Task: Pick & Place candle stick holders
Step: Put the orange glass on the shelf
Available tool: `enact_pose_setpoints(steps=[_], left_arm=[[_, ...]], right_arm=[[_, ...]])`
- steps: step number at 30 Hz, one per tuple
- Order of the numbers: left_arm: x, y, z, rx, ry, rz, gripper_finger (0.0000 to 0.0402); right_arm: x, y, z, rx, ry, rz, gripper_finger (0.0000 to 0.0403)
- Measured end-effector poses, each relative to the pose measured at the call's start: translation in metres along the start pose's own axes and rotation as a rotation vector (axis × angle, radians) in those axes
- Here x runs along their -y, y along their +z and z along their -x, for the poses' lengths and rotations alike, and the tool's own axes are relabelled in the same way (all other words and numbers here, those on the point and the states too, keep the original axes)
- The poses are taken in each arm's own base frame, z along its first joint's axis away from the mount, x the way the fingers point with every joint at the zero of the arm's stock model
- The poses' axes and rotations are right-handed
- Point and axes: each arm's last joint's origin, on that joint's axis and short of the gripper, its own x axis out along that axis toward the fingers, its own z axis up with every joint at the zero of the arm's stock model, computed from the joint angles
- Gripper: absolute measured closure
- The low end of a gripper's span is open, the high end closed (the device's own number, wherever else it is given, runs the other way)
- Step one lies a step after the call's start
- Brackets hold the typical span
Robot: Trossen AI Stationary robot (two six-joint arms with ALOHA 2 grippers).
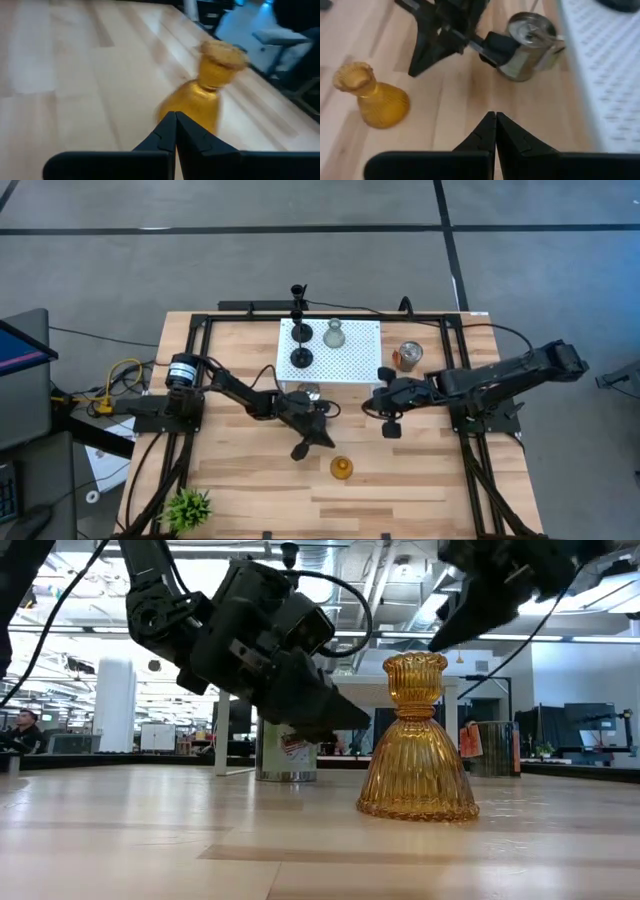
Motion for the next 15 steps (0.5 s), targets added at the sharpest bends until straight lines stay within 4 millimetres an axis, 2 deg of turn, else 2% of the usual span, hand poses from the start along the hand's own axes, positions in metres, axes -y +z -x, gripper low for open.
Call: enact_pose_setpoints(steps=[4,8,12,15], left_arm=[[0.013,0.007,-0.002,0.016,-0.067,0.012,0.0397],[0.03,0.01,-0.007,0.023,-0.113,0.027,0.0398],[0.05,0.013,-0.013,0.033,-0.16,0.012,0.0398],[0.061,0.014,-0.017,0.047,-0.111,0.001,0.0398]], right_arm=[[-0.005,-0.024,-0.012,0.049,0.06,-0.068,0.0403],[-0.014,-0.038,-0.016,0.093,0.132,-0.125,0.0403],[-0.022,-0.042,-0.016,0.11,0.149,-0.137,0.0403],[-0.026,-0.042,-0.015,0.128,0.117,-0.129,0.0403]])
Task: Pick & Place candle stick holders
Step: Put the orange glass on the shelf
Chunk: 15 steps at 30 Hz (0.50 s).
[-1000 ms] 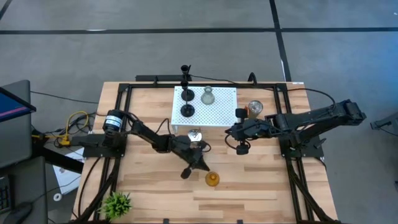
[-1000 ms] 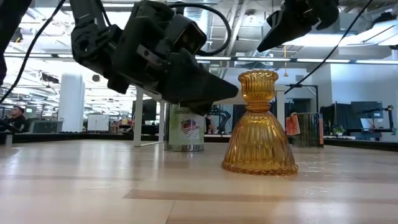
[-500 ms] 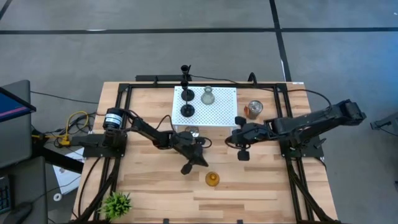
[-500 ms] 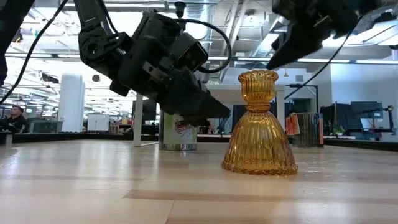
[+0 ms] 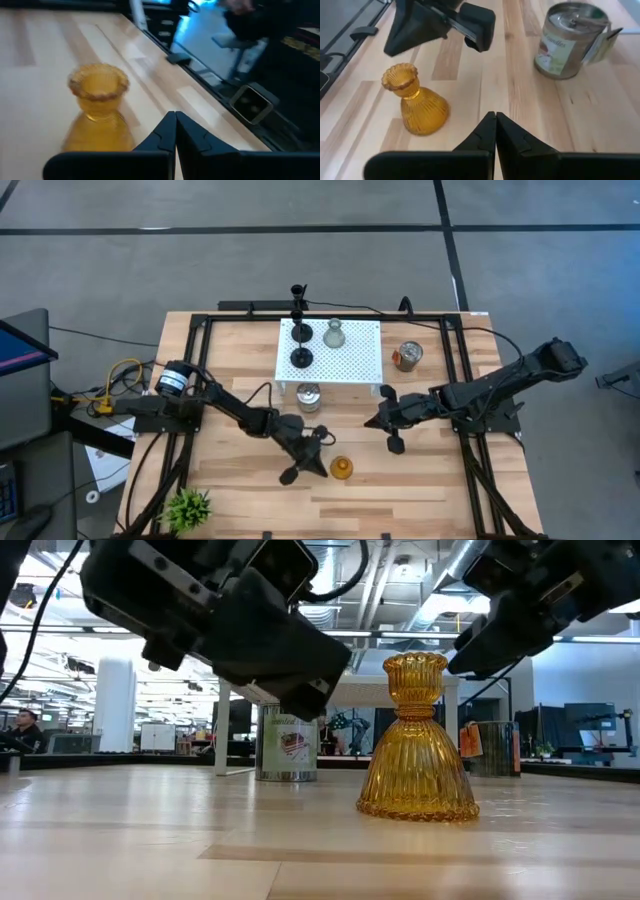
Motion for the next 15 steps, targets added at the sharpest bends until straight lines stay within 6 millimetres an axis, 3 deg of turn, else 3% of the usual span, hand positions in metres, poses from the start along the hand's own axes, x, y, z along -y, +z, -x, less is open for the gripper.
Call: enact_pose_setpoints(steps=[8,15], left_arm=[[0.013,0.001,-0.006,0.027,0.166,0.029,0.0398],[0.027,0.001,-0.011,0.036,0.202,0.031,0.0398]], right_arm=[[-0.006,0.002,0.001,0.038,-0.006,0.045,0.0403],[-0.006,0.004,0.001,0.052,-0.005,0.061,0.0403]])
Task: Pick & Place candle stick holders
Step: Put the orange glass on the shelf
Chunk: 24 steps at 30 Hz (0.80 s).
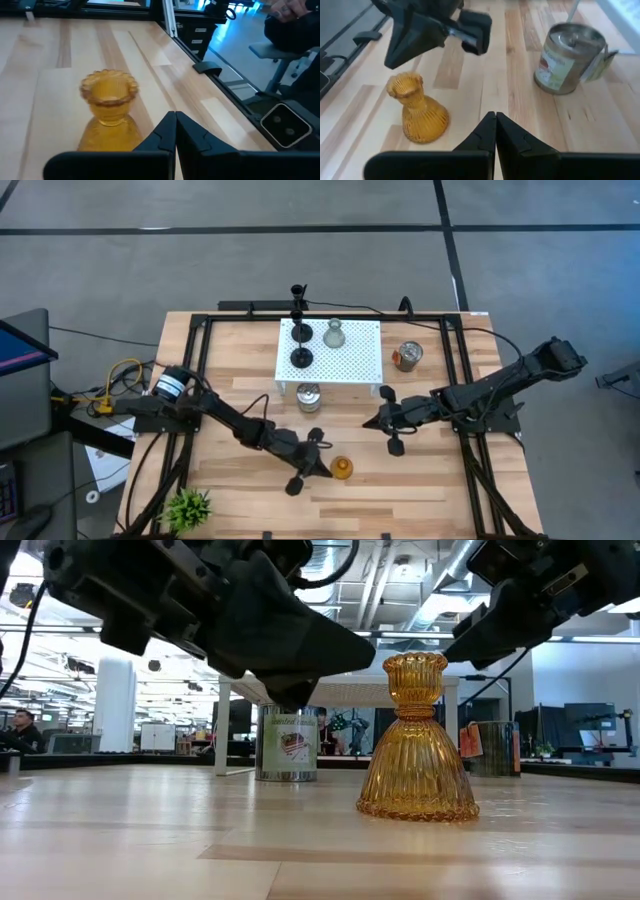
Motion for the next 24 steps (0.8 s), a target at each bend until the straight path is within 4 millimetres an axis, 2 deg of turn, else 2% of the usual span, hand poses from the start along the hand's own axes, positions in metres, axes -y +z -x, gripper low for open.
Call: enact_pose_setpoints(steps=[7,16,19,24], left_arm=[[0.001,-0.013,-0.015,-0.028,0.003,0.001,0.0399],[0.003,-0.014,-0.047,-0.007,-0.004,-0.004,0.0398],[0.002,-0.014,-0.054,0.003,0.051,-0.004,0.0398],[-0.005,-0.015,-0.058,0.018,0.245,-0.011,0.0397]], right_arm=[[-0.001,0.008,0.0,0.078,0.011,0.003,0.0403],[-0.013,0.009,0.003,0.114,0.018,0.011,0.0403],[-0.017,0.009,0.004,0.121,-0.02,0.019,0.0403],[-0.02,0.008,0.005,0.121,-0.039,0.037,0.0403]])
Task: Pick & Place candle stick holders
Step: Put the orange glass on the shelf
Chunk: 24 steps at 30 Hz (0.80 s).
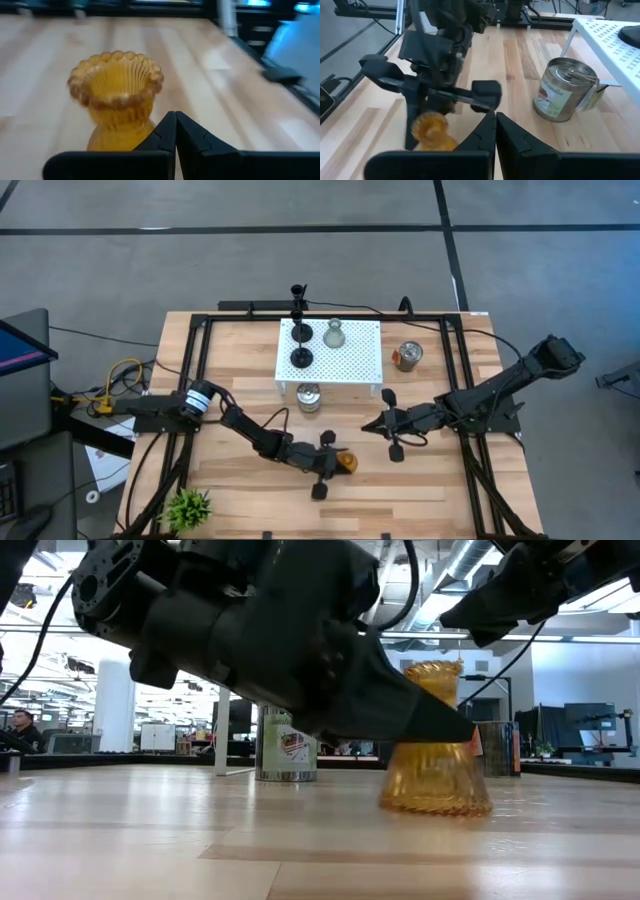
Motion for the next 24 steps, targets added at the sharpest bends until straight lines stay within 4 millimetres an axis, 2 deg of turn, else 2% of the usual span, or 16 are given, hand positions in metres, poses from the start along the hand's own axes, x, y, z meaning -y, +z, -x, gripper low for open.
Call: enact_pose_setpoints(steps=[9,16,20,24], left_arm=[[-0.021,0.006,-0.003,0.049,0.099,-0.014,0.0398],[-0.012,0.007,0.0,0.042,0.097,-0.043,0.0399],[0.001,0.014,0.015,0.024,0.103,-0.109,0.0399],[0.012,0.028,0.048,0.015,0.079,-0.132,0.0398]], right_arm=[[0.0,-0.001,0.0,-0.012,-0.002,-0.01,0.0403],[-0.005,-0.017,0.006,-0.151,-0.066,-0.131,0.0403],[-0.019,-0.028,0.012,-0.157,-0.031,-0.147,0.0403],[-0.034,-0.037,0.021,-0.136,-0.052,-0.137,0.0403]])
